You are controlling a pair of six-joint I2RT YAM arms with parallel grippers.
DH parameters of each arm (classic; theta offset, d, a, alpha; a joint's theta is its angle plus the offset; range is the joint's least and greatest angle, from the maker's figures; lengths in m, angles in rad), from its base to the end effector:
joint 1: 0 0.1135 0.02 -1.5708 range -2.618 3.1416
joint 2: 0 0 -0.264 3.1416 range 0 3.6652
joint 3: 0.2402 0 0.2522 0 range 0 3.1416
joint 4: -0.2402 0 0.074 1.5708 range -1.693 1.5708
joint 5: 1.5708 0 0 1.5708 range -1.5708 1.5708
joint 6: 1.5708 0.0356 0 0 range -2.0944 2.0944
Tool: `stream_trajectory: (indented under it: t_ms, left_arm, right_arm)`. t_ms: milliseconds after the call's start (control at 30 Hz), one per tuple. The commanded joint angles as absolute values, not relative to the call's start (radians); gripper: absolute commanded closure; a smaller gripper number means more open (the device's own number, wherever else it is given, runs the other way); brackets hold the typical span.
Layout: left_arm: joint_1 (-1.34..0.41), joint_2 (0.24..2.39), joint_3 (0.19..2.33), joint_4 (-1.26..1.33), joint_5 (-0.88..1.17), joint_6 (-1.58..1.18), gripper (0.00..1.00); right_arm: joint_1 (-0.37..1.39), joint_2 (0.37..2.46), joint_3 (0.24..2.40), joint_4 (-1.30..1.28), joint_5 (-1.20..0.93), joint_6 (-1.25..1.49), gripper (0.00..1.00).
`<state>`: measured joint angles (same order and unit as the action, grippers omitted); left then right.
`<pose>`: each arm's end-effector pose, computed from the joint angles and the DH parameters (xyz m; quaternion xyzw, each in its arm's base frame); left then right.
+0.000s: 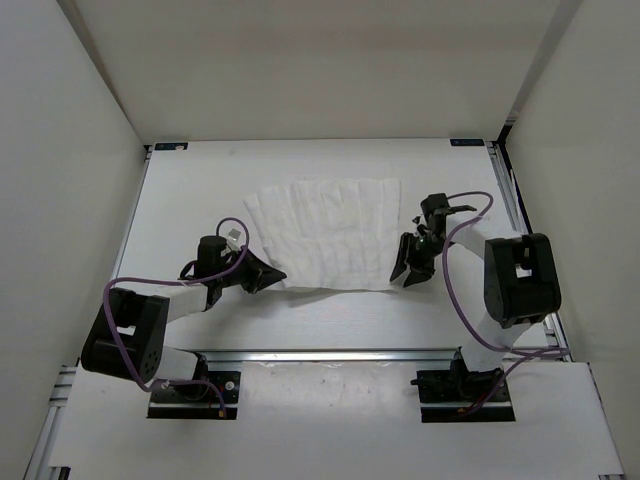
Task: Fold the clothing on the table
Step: Fold the skirt
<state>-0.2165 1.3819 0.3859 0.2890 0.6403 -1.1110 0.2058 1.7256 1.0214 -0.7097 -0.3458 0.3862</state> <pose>0.2219 -0.0706 0.1332 -0.2540 0.8342 -0.4699 0.1369 0.2942 0.0737 0.1553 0.0750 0.9793 0.1866 0.0238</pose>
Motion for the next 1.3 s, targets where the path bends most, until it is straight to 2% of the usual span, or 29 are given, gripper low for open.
stream_trajectory:
  t_ms: [0, 233, 533, 600, 700, 767, 800, 1067, 1200, 1267]
  left_arm:
    - [-0.204, 1.365, 0.37, 0.284, 0.658, -1.092, 1.0]
    - [-0.198, 1.37, 0.364, 0.295, 0.66, -1.098, 1.0]
    - [-0.18, 1.371, 0.347, 0.284, 0.66, -1.098, 1.0]
    - [-0.179, 1.367, 0.339, 0.287, 0.657, -1.089, 1.0]
    - [-0.166, 1.356, 0.324, 0.285, 0.657, -1.088, 1.0]
    - [-0.17, 1.355, 0.316, 0.272, 0.652, -1.077, 1.0]
    - [-0.169, 1.348, 0.31, 0.264, 0.664, -1.059, 1.0]
    - [-0.123, 1.319, 0.448, 0.0, 0.618, -0.858, 1.0]
    - [-0.106, 1.321, 0.457, -0.093, 0.632, -0.802, 1.0]
    - [-0.098, 1.29, 0.428, -0.133, 0.64, -0.773, 1.0]
  right_arm:
    - [0.164, 1.655, 1.065, -0.719, -0.311, 0.394, 0.51]
    - [0.147, 1.701, 1.039, -0.701, -0.308, 0.368, 0.51]
    - [0.232, 1.781, 1.012, -0.667, -0.38, 0.382, 0.53]
    - [0.241, 1.783, 0.988, -0.679, -0.374, 0.37, 0.56]
    - [0.236, 1.772, 0.939, -0.681, -0.383, 0.37, 0.67]
    - [0.227, 1.746, 0.917, -0.684, -0.39, 0.367, 0.96]
    - [0.23, 1.735, 0.908, -0.702, -0.376, 0.367, 1.0]
    - [0.151, 1.654, 1.187, -0.807, -0.325, 0.322, 1.0]
    - [0.092, 1.643, 1.171, -0.825, -0.35, 0.296, 1.0]
    - [0.101, 1.617, 1.09, -0.818, -0.365, 0.288, 1.0]
